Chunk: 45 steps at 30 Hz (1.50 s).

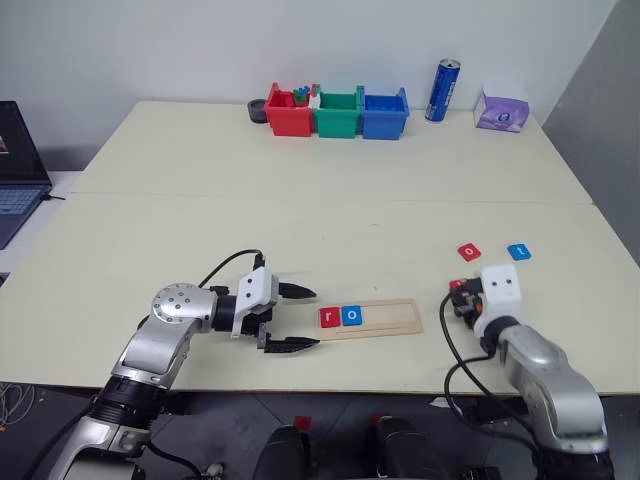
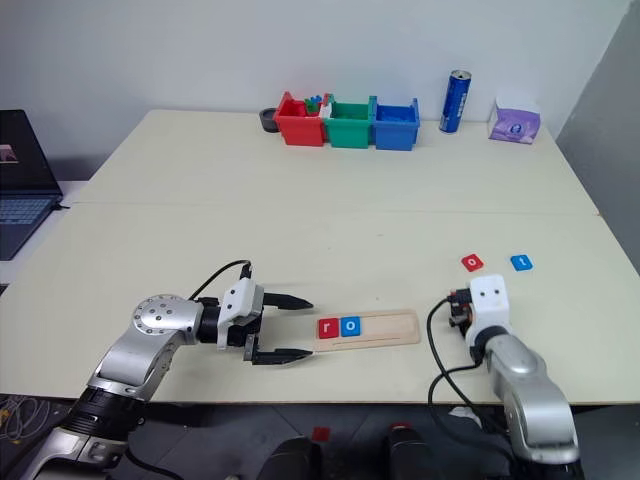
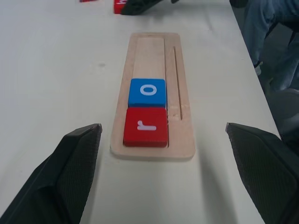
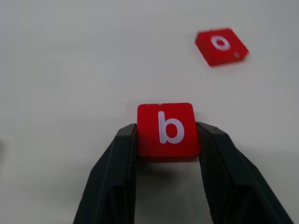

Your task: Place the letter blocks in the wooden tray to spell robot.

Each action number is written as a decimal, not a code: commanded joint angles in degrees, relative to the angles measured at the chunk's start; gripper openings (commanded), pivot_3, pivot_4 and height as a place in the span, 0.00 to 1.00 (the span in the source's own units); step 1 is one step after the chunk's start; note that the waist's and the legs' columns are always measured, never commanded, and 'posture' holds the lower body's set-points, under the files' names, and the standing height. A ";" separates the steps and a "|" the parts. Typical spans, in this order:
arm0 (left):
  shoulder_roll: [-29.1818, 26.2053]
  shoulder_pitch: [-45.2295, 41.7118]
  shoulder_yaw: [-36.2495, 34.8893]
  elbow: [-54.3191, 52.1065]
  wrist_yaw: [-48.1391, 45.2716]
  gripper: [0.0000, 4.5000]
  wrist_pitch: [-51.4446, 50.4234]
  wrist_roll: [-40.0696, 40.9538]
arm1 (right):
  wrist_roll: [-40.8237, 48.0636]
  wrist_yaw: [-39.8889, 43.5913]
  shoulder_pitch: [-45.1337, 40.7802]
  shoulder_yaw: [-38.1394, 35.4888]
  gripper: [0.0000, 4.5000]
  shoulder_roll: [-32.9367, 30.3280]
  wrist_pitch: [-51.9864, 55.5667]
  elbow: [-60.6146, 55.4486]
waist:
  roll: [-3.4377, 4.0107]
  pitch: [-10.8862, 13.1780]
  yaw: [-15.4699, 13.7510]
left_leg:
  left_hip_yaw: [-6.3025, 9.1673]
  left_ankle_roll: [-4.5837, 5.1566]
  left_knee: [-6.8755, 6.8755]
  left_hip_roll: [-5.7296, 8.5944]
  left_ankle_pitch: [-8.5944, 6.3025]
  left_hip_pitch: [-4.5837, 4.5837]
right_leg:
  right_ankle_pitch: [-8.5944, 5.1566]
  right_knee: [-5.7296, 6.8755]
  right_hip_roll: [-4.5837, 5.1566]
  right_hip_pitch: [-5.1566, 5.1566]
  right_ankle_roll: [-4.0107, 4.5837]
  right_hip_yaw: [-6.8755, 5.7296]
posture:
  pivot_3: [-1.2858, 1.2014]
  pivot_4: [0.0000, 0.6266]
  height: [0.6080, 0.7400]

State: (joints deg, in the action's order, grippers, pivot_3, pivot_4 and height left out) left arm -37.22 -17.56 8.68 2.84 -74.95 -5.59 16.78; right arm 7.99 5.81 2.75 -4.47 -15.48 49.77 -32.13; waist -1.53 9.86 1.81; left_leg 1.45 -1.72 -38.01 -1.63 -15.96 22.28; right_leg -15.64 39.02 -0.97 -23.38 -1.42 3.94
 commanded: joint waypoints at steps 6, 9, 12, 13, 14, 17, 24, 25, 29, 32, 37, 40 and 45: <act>0.15 -2.36 0.62 -1.13 -1.67 1.00 0.19 0.34 | -1.53 -6.38 4.96 0.36 0.33 7.57 2.43 -6.58 | 0.01 -0.01 0.12 | -0.05 0.00 -0.02 -0.01 0.00 -0.14 | -0.02 0.01 -0.03 0.03 -0.02 0.00 | 0.52 0.24 1.00; 0.15 -2.64 0.83 -0.78 -1.85 1.00 0.60 -0.04 | -1.23 -7.63 4.97 -0.83 0.33 9.88 1.75 -5.43 | 0.00 -0.01 0.12 | -0.05 0.00 -0.02 0.00 0.00 -0.18 | -0.03 -0.01 -0.02 0.06 -0.03 0.03 | 0.52 0.24 1.00; 0.16 -2.68 0.90 -0.64 -1.86 1.00 0.81 -0.26 | -0.47 -7.46 4.30 -1.93 0.56 11.12 0.68 -6.37 | 0.00 -0.01 0.10 | -0.05 0.00 -0.02 0.00 0.00 -0.18 | -0.03 -0.01 -0.02 0.06 -0.03 0.04 | 0.52 0.24 1.00; 0.18 -2.64 0.92 -0.61 -1.84 1.00 0.88 -0.35 | -0.22 -7.44 3.85 -2.45 0.64 11.33 0.55 -7.13 | 0.00 -0.01 0.09 | -0.05 0.00 -0.02 0.00 0.00 -0.18 | -0.03 -0.01 -0.02 0.06 -0.03 0.04 | 0.52 0.24 1.00; 0.21 -2.60 0.95 -0.57 -1.84 1.00 0.94 -0.43 | 0.00 -7.37 3.41 -2.96 0.71 11.39 0.55 -7.80 | 0.01 -0.01 0.09 | -0.05 0.00 -0.02 0.00 0.00 -0.18 | -0.03 -0.01 -0.02 0.06 -0.04 0.04 | 0.52 0.24 1.00; 0.43 -2.63 1.16 -0.50 -1.58 1.00 1.05 -0.81 | 1.26 -5.43 1.37 -5.62 0.94 8.91 1.75 -9.86 | 0.04 0.01 0.09 | -0.05 0.00 -0.01 0.00 0.00 -0.18 | -0.03 -0.01 -0.02 0.05 -0.04 0.05 | 0.52 0.24 1.00; 0.90 -2.93 1.56 -0.89 -1.12 1.00 0.88 -1.58 | 11.91 16.68 -1.41 -9.41 1.00 -11.35 4.37 -8.57 | 0.04 0.03 0.08 | -0.09 0.01 -0.01 0.05 0.00 -0.17 | -0.03 -0.04 -0.02 0.07 -0.04 0.03 | 0.52 0.24 1.00; 0.94 -3.01 1.67 -1.01 -1.09 1.00 0.79 -1.66 | 12.14 21.62 -0.88 -8.80 1.00 -16.50 2.39 -7.26 | 0.08 0.06 0.07 | -0.09 0.01 -0.01 0.04 0.00 -0.16 | -0.03 -0.04 -0.02 0.07 -0.04 0.02 | 0.52 0.24 1.00; 0.94 -3.36 2.16 -1.19 -1.10 1.00 0.74 -1.99 | 11.69 35.58 0.35 -5.49 1.00 -30.06 -6.87 -1.19 | 0.04 0.08 0.06 | -0.15 0.02 0.00 0.10 0.00 -0.17 | -0.03 -0.09 -0.02 0.11 -0.04 -0.04 | 0.52 0.24 1.00; 1.04 -3.75 2.50 -1.53 -0.74 1.00 0.39 -2.00 | 9.62 42.62 -0.93 -2.19 1.00 -35.38 -14.37 6.23 | 0.02 0.10 0.11 | -0.16 0.02 -0.01 0.10 0.00 -0.19 | -0.03 -0.09 -0.09 0.13 -0.04 -0.04 | 0.52 0.24 1.00; 1.30 -4.04 2.75 -2.70 0.06 1.00 -0.56 -2.03 | 7.60 49.43 -5.98 2.22 1.00 -38.34 -22.28 16.23 | 0.00 0.11 0.11 | -0.19 0.02 -0.04 0.09 0.00 -0.21 | -0.03 -0.05 -0.10 0.13 -0.04 0.00 | 0.52 0.24 1.00; 1.32 -3.95 2.81 -3.60 0.42 1.00 -1.12 -1.99 | 6.23 51.79 -9.23 4.27 1.00 -38.88 -25.12 21.05 | -0.01 0.12 0.05 | -0.18 0.01 -0.04 0.09 0.00 -0.21 | -0.03 -0.05 -0.09 0.13 -0.04 0.00 | 0.52 0.24 1.00; 1.16 -4.09 2.90 -4.56 1.03 1.00 -1.85 -2.09 | 5.20 55.74 -13.70 7.55 1.00 -38.83 -26.34 26.53 | -0.01 0.12 0.00 | -0.16 0.01 -0.04 0.06 0.00 -0.20 | 0.00 -0.05 -0.05 0.13 0.01 -0.01 | 0.52 0.24 1.00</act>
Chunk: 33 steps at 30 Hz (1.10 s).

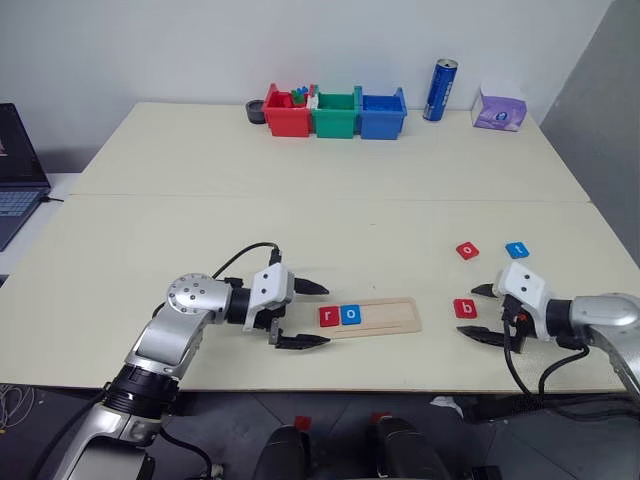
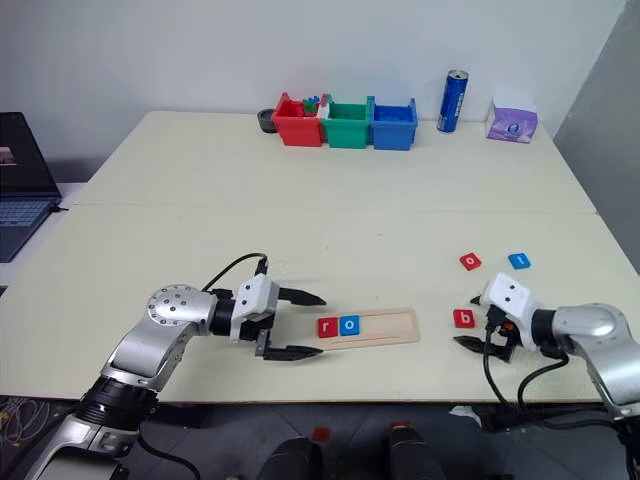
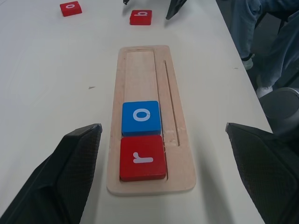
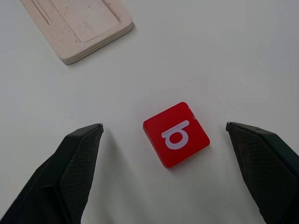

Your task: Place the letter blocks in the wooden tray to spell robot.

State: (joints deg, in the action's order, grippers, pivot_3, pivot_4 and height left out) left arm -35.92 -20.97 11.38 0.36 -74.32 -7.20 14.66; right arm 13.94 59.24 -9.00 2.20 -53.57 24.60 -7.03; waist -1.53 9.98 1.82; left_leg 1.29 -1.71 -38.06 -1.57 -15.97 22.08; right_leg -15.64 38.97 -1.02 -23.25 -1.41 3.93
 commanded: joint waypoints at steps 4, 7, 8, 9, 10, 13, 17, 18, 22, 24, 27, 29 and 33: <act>-0.29 -0.69 0.23 -2.54 0.70 1.00 -0.62 0.01 | -1.39 3.86 -4.37 2.66 1.00 0.21 -1.41 4.67 | 0.00 0.00 -0.02 | 0.00 0.00 0.00 0.00 0.00 0.00 | 0.02 0.01 0.01 0.00 0.04 0.00 | 0.52 0.24 1.00; -0.39 -0.57 0.20 -2.76 0.94 1.00 -0.86 0.03 | -1.45 4.36 -5.39 3.15 0.87 1.05 -1.06 6.13 | 0.00 0.00 0.01 | 0.01 0.00 -0.01 -0.01 0.00 -0.01 | 0.05 0.01 0.02 0.00 0.08 0.00 | 0.52 0.24 1.00; -0.47 -0.48 0.16 -2.79 0.99 1.00 -0.86 0.05 | -1.48 4.46 -5.55 3.22 0.81 1.23 -0.95 6.41 | 0.00 0.00 0.01 | 0.02 0.00 -0.01 -0.01 0.00 -0.01 | 0.05 0.02 0.02 0.00 0.07 0.00 | 0.52 0.24 1.00; -0.62 -0.33 0.06 -2.71 1.02 1.00 -0.77 0.06 | -1.48 4.45 -5.66 3.24 0.73 1.45 -0.77 6.68 | 0.00 0.00 0.01 | 0.02 0.00 -0.01 -0.01 0.00 -0.02 | 0.04 0.02 0.02 0.00 0.07 0.00 | 0.52 0.24 1.00; -0.81 -0.18 -0.10 -2.51 0.98 1.00 -0.61 0.10 | -0.92 4.42 -5.75 2.95 0.65 1.82 0.01 6.76 | 0.00 0.00 0.00 | 0.03 0.00 -0.01 -0.01 0.00 -0.02 | 0.05 0.03 0.02 0.00 0.08 0.00 | 0.52 0.24 1.00; -1.41 0.12 -0.58 -1.68 0.89 1.00 -0.22 0.17 | -0.45 4.57 -5.77 2.48 0.40 2.02 0.62 6.67 | 0.00 0.00 0.00 | 0.04 0.00 -0.01 -0.02 0.00 -0.02 | 0.05 0.02 0.02 0.00 0.09 0.00 | 0.52 0.24 1.00; -2.88 0.67 -1.48 -0.40 0.20 1.00 0.04 0.67 | 0.68 4.96 -4.97 1.60 0.33 1.40 1.83 3.66 | 0.00 0.00 0.00 | 0.04 0.00 -0.01 -0.02 0.00 -0.02 | 0.06 0.03 0.02 0.00 0.10 0.00 | 0.52 0.24 1.00; -3.24 0.84 -1.83 0.17 0.18 1.00 0.36 0.68 | 1.19 5.02 -4.78 1.40 0.33 1.23 2.46 1.86 | 0.01 0.00 0.00 | 0.05 0.00 -0.01 -0.02 0.00 -0.01 | 0.06 0.03 0.02 0.00 0.10 -0.02 | 0.52 0.24 1.00; -4.24 1.47 -3.04 2.70 0.67 1.00 2.10 0.21 | 2.78 4.13 -5.75 2.30 0.33 1.65 6.34 -7.13 | 0.04 0.02 0.07 | 0.09 0.00 0.00 -0.04 0.00 -0.03 | 0.04 0.04 0.02 -0.01 0.06 0.01 | 0.52 0.24 1.00; -4.34 1.61 -3.24 3.65 0.73 1.00 2.91 -0.01 | 1.91 3.56 -6.78 4.25 0.33 2.05 7.68 -10.12 | 0.04 0.02 0.05 | 0.12 0.00 -0.01 -0.05 0.00 -0.03 | 0.03 0.04 0.02 -0.01 0.04 -0.01 | 0.52 0.24 1.00; -4.52 1.85 -3.03 5.23 0.76 1.00 4.96 -0.80 | -0.90 2.62 -10.05 9.34 0.33 3.80 9.20 -12.66 | 0.03 0.02 0.00 | 0.11 0.00 -0.02 -0.04 0.00 -0.03 | 0.02 0.04 0.03 -0.01 0.04 -0.01 | 0.52 0.24 1.00; -4.47 1.80 -2.76 6.09 0.77 1.00 6.12 -1.24 | -2.79 1.56 -12.74 12.98 0.33 5.54 10.55 -12.68 | 0.03 0.02 0.00 | 0.11 0.00 -0.03 -0.04 0.00 -0.03 | 0.03 0.04 0.03 -0.01 0.04 -0.02 | 0.52 0.24 1.00; -4.06 1.53 -2.47 6.93 0.76 1.00 7.21 -1.47 | -5.85 0.95 -17.43 18.63 0.33 9.04 12.05 -10.49 | 0.04 0.02 0.00 | 0.11 0.00 -0.02 -0.04 0.00 -0.01 | 0.08 0.04 0.03 -0.03 0.14 -0.02 | 0.52 0.24 1.00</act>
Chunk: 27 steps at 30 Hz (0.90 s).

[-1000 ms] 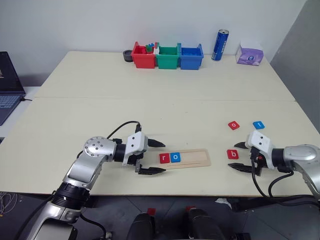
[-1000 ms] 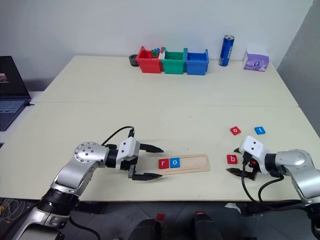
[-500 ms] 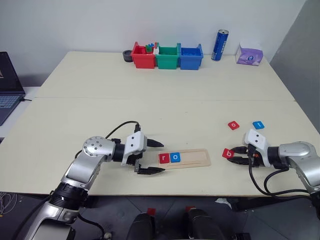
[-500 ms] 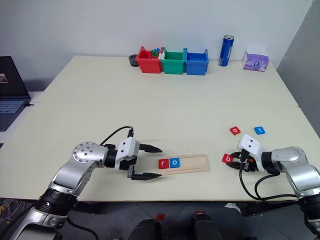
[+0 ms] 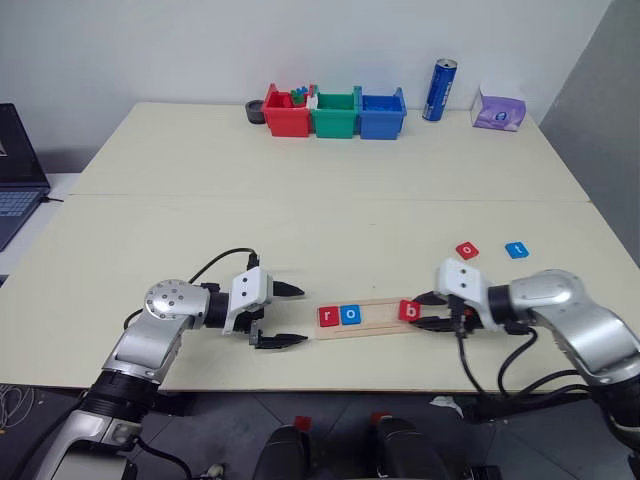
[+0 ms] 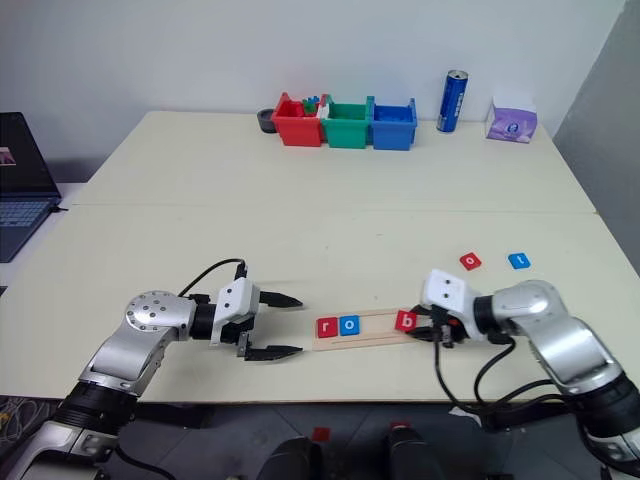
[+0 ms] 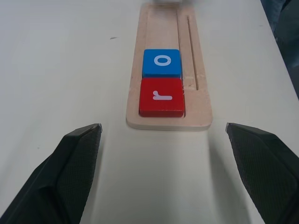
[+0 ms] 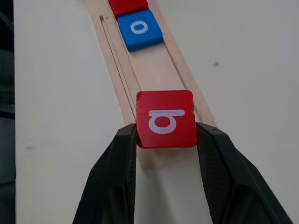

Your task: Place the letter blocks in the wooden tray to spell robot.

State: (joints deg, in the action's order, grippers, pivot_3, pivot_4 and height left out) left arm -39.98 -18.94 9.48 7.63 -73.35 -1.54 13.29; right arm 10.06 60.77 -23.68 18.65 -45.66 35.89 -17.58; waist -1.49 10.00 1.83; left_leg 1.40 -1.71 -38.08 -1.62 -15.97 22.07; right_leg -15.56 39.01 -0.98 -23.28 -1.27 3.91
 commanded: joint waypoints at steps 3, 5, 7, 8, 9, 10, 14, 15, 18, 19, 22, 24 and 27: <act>0.04 -0.09 -0.57 -1.09 -0.05 1.00 1.75 -0.09 | -3.93 -0.89 -5.45 5.01 0.33 3.33 1.09 2.09 | 0.00 0.00 -0.01 | 0.00 0.00 0.00 0.01 0.00 0.03 | 0.05 -0.01 0.02 -0.02 0.09 -0.02 | 0.52 0.24 1.00; 0.01 0.12 -0.54 -1.67 0.08 1.00 1.68 -0.14 | -4.72 -0.77 -6.58 6.16 0.33 4.12 1.02 3.08 | 0.00 0.00 -0.03 | 0.01 0.00 0.00 0.02 0.00 0.04 | 0.06 -0.01 0.03 -0.02 0.10 -0.03 | 0.52 0.24 1.00; 0.05 0.20 -0.45 -2.53 0.33 1.00 1.18 -0.13 | -5.57 -0.28 -7.44 7.20 0.33 4.67 0.52 4.14 | 0.00 0.00 -0.03 | 0.01 0.00 0.00 0.02 0.00 0.05 | 0.06 -0.01 0.03 -0.02 0.10 -0.08 | 0.52 0.24 1.00; 0.07 0.20 -0.42 -2.85 0.43 1.00 0.95 -0.13 | -5.86 -0.07 -7.77 7.61 0.33 4.82 0.27 4.55 | 0.00 0.00 -0.03 | 0.01 0.00 0.00 0.02 0.00 0.06 | 0.06 -0.01 0.03 -0.02 0.11 -0.08 | 0.52 0.24 1.00; 0.11 0.19 -0.37 -3.32 0.59 1.00 0.65 -0.13 | -5.94 0.15 -8.14 7.94 0.33 5.10 0.17 5.00 | 0.00 0.00 -0.03 | 0.01 0.00 0.00 0.02 0.00 0.06 | 0.06 -0.01 0.03 -0.02 0.11 -0.10 | 0.52 0.24 1.00; 0.13 0.17 -0.34 -3.60 0.69 1.00 0.47 -0.14 | -5.96 0.30 -8.37 8.10 0.33 5.30 0.13 5.29 | 0.00 0.00 -0.02 | 0.01 0.00 0.00 0.02 0.00 0.06 | 0.06 -0.01 0.04 -0.02 0.11 -0.11 | 0.52 0.24 1.00; 0.32 0.10 -0.22 -4.76 1.14 1.00 -0.47 -0.10 | -6.45 1.25 -9.16 8.25 0.33 5.85 -0.54 6.48 | 0.00 0.00 -0.01 | 0.02 0.00 0.00 0.01 0.00 0.05 | 0.06 0.00 0.03 -0.02 0.11 -0.12 | 0.52 0.24 1.00; 0.37 0.11 -0.20 -5.01 1.23 1.00 -0.69 -0.09 | -6.55 1.53 -9.31 8.28 0.33 5.90 -0.73 6.65 | 0.00 0.00 0.00 | 0.02 0.00 0.00 0.01 0.00 0.06 | 0.06 0.00 0.03 -0.02 0.11 -0.13 | 0.52 0.24 1.00; 0.63 -0.04 -0.06 -5.39 1.46 1.00 -1.19 -0.13 | -6.83 2.29 -9.64 8.36 0.33 6.00 -1.48 7.27 | 0.00 0.00 0.00 | 0.02 0.00 0.00 0.01 0.00 0.05 | 0.06 0.00 0.03 -0.02 0.11 -0.13 | 0.52 0.24 1.00; 0.66 -0.07 -0.03 -5.40 1.47 1.00 -1.20 -0.13 | -6.93 2.50 -9.71 8.38 0.33 6.07 -1.79 7.40 | 0.00 0.00 -0.01 | 0.03 0.00 0.00 0.01 0.00 0.05 | 0.06 0.01 0.03 -0.02 0.11 -0.13 | 0.52 0.24 1.00; 0.83 -0.32 0.09 -5.15 1.40 1.00 -1.09 -0.23 | -7.20 3.04 -10.03 8.50 0.33 6.34 -2.52 7.65 | 0.00 0.00 -0.01 | 0.03 0.00 0.00 0.01 0.00 0.05 | 0.06 0.01 0.03 -0.02 0.11 -0.14 | 0.52 0.24 1.00; 1.02 -0.57 0.16 -4.83 1.35 1.00 -0.94 -0.35 | -7.40 3.39 -10.32 8.63 0.33 6.48 -3.10 7.81 | 0.00 0.00 -0.01 | 0.02 0.00 0.00 0.01 0.00 0.05 | 0.07 0.01 0.03 -0.02 0.11 -0.14 | 0.52 0.24 1.00; 1.21 -0.75 0.24 -4.40 1.23 1.00 -0.61 -0.48 | -7.51 3.86 -10.76 8.71 0.33 6.71 -3.63 7.95 | 0.00 0.00 -0.01 | 0.03 0.00 0.00 0.01 0.00 0.05 | 0.07 0.01 0.03 -0.02 0.11 -0.15 | 0.52 0.24 1.00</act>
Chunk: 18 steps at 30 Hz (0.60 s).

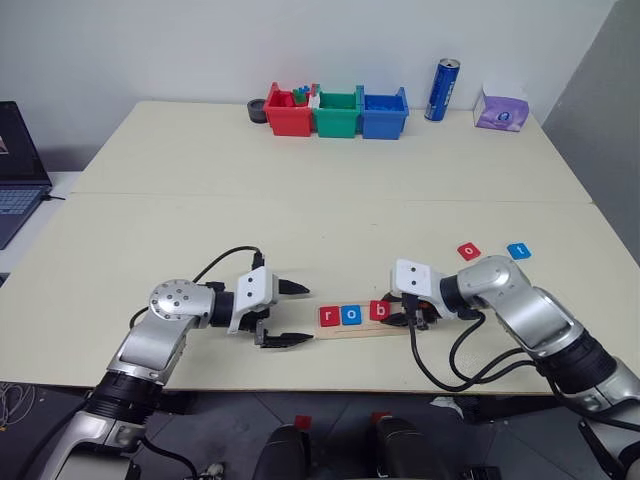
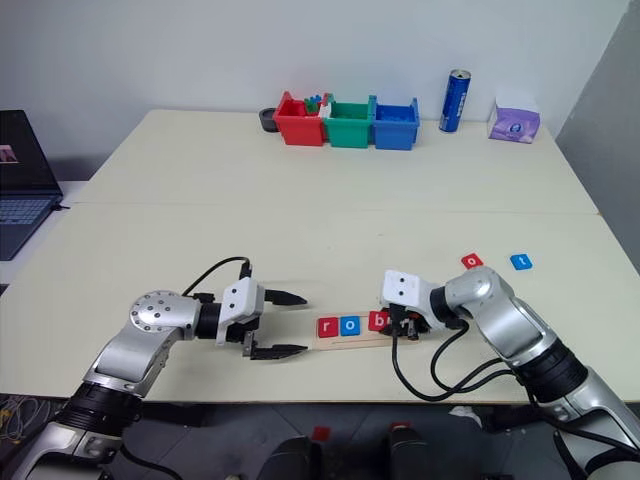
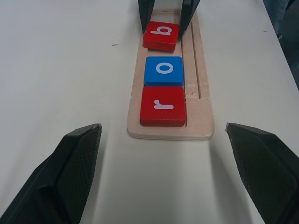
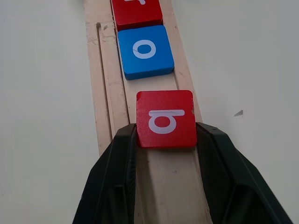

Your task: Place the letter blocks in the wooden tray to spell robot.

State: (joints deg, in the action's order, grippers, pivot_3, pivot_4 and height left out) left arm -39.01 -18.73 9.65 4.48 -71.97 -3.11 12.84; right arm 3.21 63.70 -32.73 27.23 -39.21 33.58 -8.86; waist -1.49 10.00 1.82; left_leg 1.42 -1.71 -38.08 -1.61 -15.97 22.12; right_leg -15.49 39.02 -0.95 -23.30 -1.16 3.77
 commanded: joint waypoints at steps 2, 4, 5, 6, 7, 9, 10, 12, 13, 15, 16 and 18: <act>0.39 -1.08 0.14 -0.70 -0.25 1.00 1.37 -0.17 | -0.72 1.46 -2.17 0.30 0.33 0.35 -1.70 -0.66 | 0.00 0.00 0.00 | 0.02 0.00 0.00 0.00 0.00 0.00 | 0.00 0.00 0.00 0.00 0.00 0.00 | 0.52 0.24 1.00; 0.51 -1.05 0.16 -0.37 -0.31 1.00 1.69 -0.28 | -0.72 1.91 -2.54 0.42 0.33 0.42 -1.71 -0.69 | 0.00 0.00 0.00 | 0.02 0.00 0.00 0.00 0.00 0.00 | 0.00 0.00 0.00 0.00 0.00 -0.01 | 0.52 0.24 1.00; 0.56 -0.98 0.16 -0.30 -0.32 1.00 1.82 -0.32 | -0.71 2.09 -2.68 0.45 0.33 0.46 -1.56 -0.76 | 0.00 0.00 0.00 | 0.02 0.00 0.00 0.00 0.00 0.00 | 0.00 0.00 0.00 0.00 0.00 -0.01 | 0.52 0.24 1.00; 0.64 -0.94 0.18 -0.16 -0.33 1.00 2.00 -0.39 | -0.67 2.22 -2.90 0.46 0.33 0.55 -1.29 -0.80 | 0.00 0.00 -0.01 | 0.02 0.00 0.00 0.00 0.00 0.00 | 0.00 0.00 0.00 0.00 0.00 0.00 | 0.52 0.24 1.00; 0.72 -0.92 0.21 -0.03 -0.33 1.00 2.14 -0.44 | -0.66 2.37 -3.10 0.49 0.33 0.60 -1.10 -0.81 | 0.01 0.00 0.00 | 0.03 0.00 0.00 0.00 0.00 0.00 | 0.00 0.00 0.00 0.00 0.00 -0.01 | 0.52 0.24 1.00; 0.82 -0.78 0.27 0.03 -0.28 1.00 2.35 -0.50 | -0.60 2.70 -3.30 0.59 0.33 0.55 -0.76 -0.99 | 0.00 0.00 0.00 | 0.03 0.00 0.00 0.00 0.00 0.00 | 0.00 0.00 0.00 0.00 0.00 -0.01 | 0.52 0.24 1.00; 0.89 -0.78 0.30 0.12 -0.26 1.00 2.46 -0.54 | -0.62 2.82 -3.43 0.66 0.33 0.52 -0.64 -0.98 | 0.00 0.00 0.00 | 0.03 0.00 0.00 0.00 0.00 0.00 | 0.00 0.00 0.00 0.00 0.00 -0.01 | 0.52 0.24 1.00; 0.97 -0.73 0.34 0.29 -0.24 1.00 2.66 -0.63 | -0.79 3.07 -3.63 0.82 0.33 0.42 -0.40 -0.96 | 0.01 0.00 -0.01 | 0.03 0.00 0.00 0.00 0.00 0.00 | 0.00 0.00 0.00 0.00 0.00 -0.02 | 0.52 0.24 1.00; 1.01 -0.74 0.35 0.38 -0.24 1.00 2.74 -0.68 | -0.90 3.18 -3.70 0.89 0.33 0.39 -0.35 -0.91 | 0.00 0.00 -0.01 | 0.03 0.00 0.00 0.00 0.00 0.00 | 0.00 0.00 0.00 0.00 0.00 -0.01 | 0.52 0.24 1.00; 1.12 -0.80 0.36 0.53 -0.26 1.00 2.81 -0.75 | -1.04 3.35 -3.81 0.99 0.33 0.38 -0.32 -0.79 | 0.00 0.00 -0.01 | 0.03 0.00 0.00 0.00 0.00 0.00 | 0.00 0.00 0.00 0.00 0.00 -0.01 | 0.52 0.24 1.00; 1.13 -0.74 0.35 0.49 -0.26 1.00 2.85 -0.76 | -1.13 3.46 -3.80 1.09 0.33 0.30 -0.32 -0.89 | 0.00 0.00 0.00 | 0.03 0.00 0.00 0.00 0.00 0.00 | 0.00 0.00 0.01 0.00 0.00 -0.01 | 0.52 0.24 1.00; 1.18 -0.67 0.34 0.45 -0.22 1.00 2.91 -0.79 | -1.31 3.59 -3.78 1.20 0.33 0.25 -0.37 -0.95 | 0.00 0.00 0.00 | 0.03 0.00 0.00 0.00 0.00 0.00 | 0.00 0.00 0.01 0.00 0.00 -0.02 | 0.52 0.24 1.00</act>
State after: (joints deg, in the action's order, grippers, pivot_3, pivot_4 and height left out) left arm -37.97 -18.91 9.76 5.29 -72.04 -0.93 12.17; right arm 2.34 66.50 -34.98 28.37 -38.67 33.21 -8.75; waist -1.49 10.00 1.81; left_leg 1.45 -1.71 -38.08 -1.61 -15.97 22.13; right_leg -15.49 39.03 -0.95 -23.30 -1.16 3.75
